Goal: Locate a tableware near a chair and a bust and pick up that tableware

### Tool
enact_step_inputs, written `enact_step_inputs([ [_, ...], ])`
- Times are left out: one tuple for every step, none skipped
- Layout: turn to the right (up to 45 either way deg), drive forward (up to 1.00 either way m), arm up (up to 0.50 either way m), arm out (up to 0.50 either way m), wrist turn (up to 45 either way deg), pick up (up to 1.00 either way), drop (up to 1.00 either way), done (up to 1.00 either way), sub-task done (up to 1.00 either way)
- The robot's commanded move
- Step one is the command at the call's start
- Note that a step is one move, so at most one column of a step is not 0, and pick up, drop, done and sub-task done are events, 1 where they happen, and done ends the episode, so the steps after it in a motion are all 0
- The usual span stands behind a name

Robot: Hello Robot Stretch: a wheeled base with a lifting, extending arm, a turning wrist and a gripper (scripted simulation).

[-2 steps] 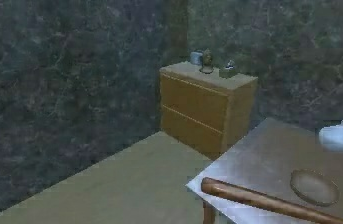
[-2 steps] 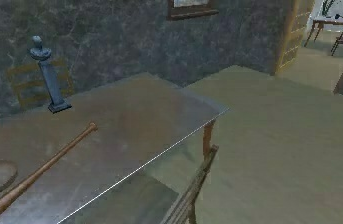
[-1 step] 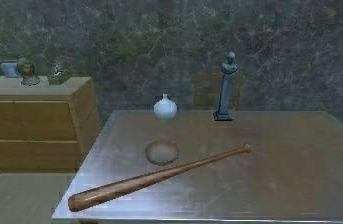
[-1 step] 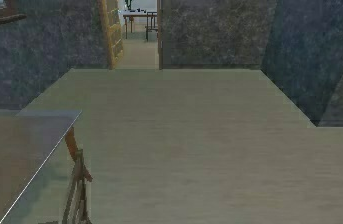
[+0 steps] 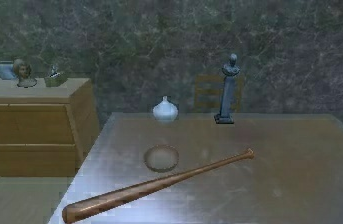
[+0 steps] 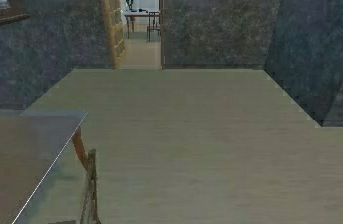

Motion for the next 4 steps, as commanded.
enact_step_inputs([
  [-45.0, 0.00, 0.00, 0.00, 0.0, 0.00, 0.00, 0.00, 0.00],
  [-42.0, 0.00, 0.00, 0.00, 0.0, 0.00, 0.00, 0.00, 0.00],
  [0.0, 0.00, 0.50, 0.00, 0.0, 0.00, 0.00, 0.00, 0.00],
  [0.0, 0.00, 0.30, 0.00, 0.0, 0.00, 0.00, 0.00, 0.00],
])
